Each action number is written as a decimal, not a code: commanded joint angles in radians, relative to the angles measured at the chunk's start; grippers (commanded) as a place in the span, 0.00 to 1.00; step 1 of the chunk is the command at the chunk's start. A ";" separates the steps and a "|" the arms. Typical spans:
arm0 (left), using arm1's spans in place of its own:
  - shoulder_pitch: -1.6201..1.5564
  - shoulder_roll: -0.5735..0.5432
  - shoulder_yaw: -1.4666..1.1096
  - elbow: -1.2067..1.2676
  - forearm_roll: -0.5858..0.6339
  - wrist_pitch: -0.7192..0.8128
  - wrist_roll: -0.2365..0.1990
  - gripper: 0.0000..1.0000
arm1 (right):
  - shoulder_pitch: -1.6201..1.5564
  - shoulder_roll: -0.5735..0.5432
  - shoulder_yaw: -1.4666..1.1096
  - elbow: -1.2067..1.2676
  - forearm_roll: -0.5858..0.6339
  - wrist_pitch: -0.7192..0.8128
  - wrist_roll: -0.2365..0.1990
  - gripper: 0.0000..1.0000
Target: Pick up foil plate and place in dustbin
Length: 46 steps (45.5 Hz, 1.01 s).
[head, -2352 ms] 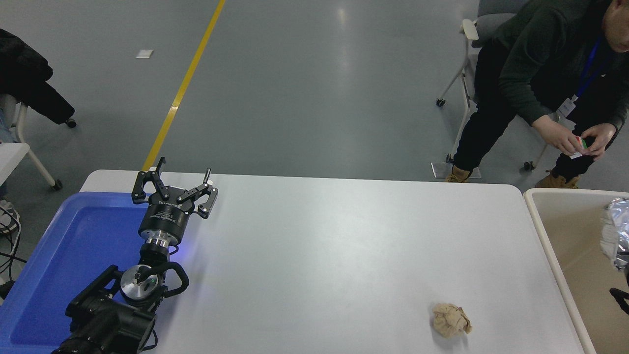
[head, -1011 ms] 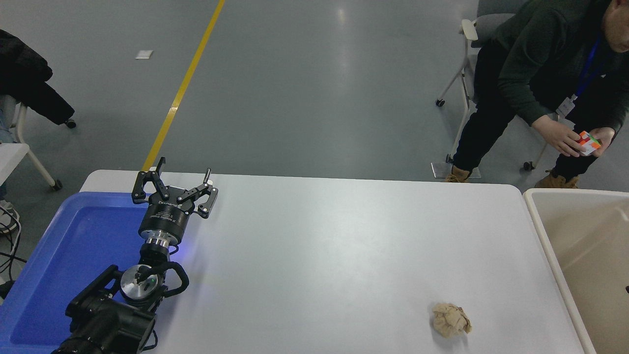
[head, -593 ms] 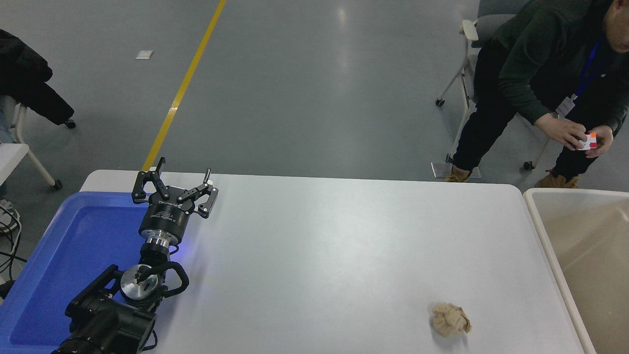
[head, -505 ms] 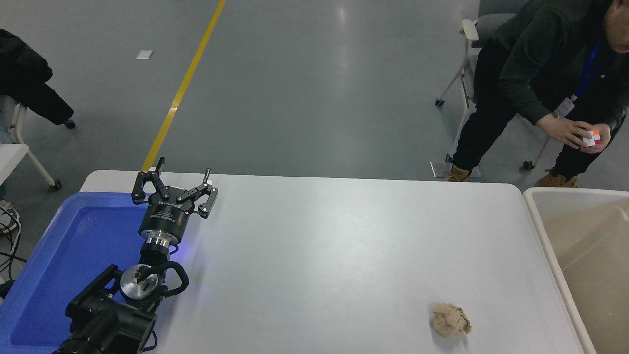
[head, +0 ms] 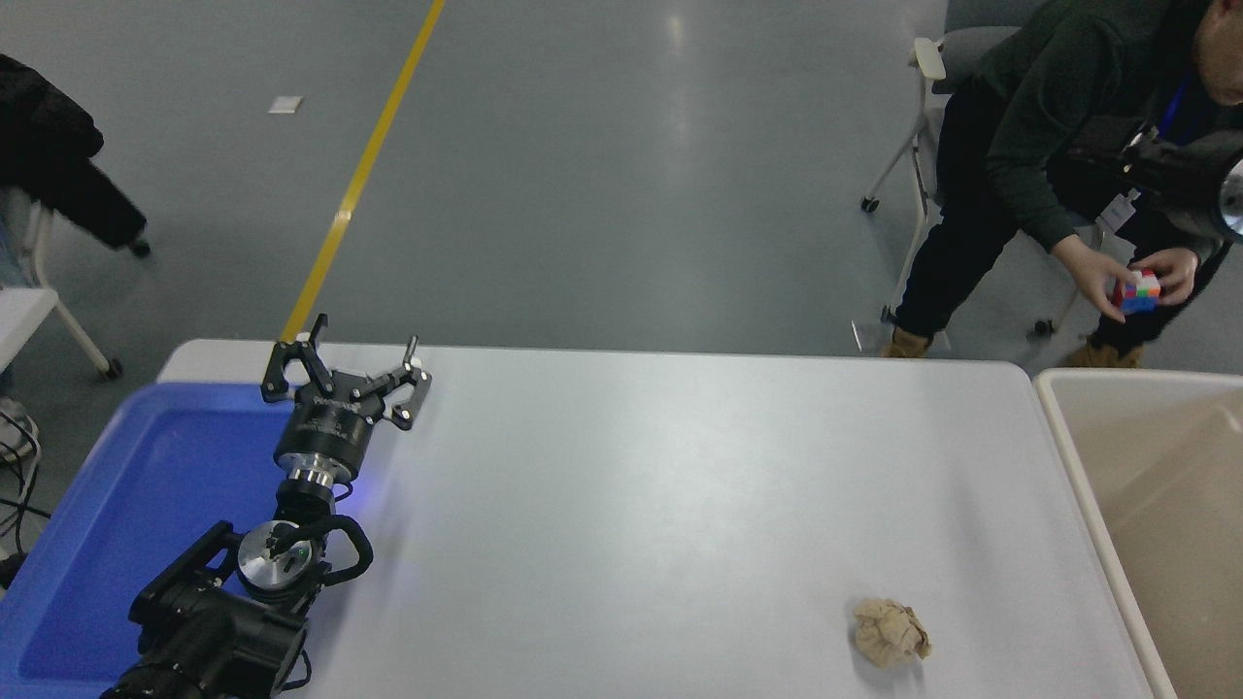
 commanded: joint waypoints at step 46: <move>0.000 0.000 0.002 0.000 0.000 0.000 0.001 0.99 | 0.180 0.487 -0.180 0.408 0.197 0.443 0.011 1.00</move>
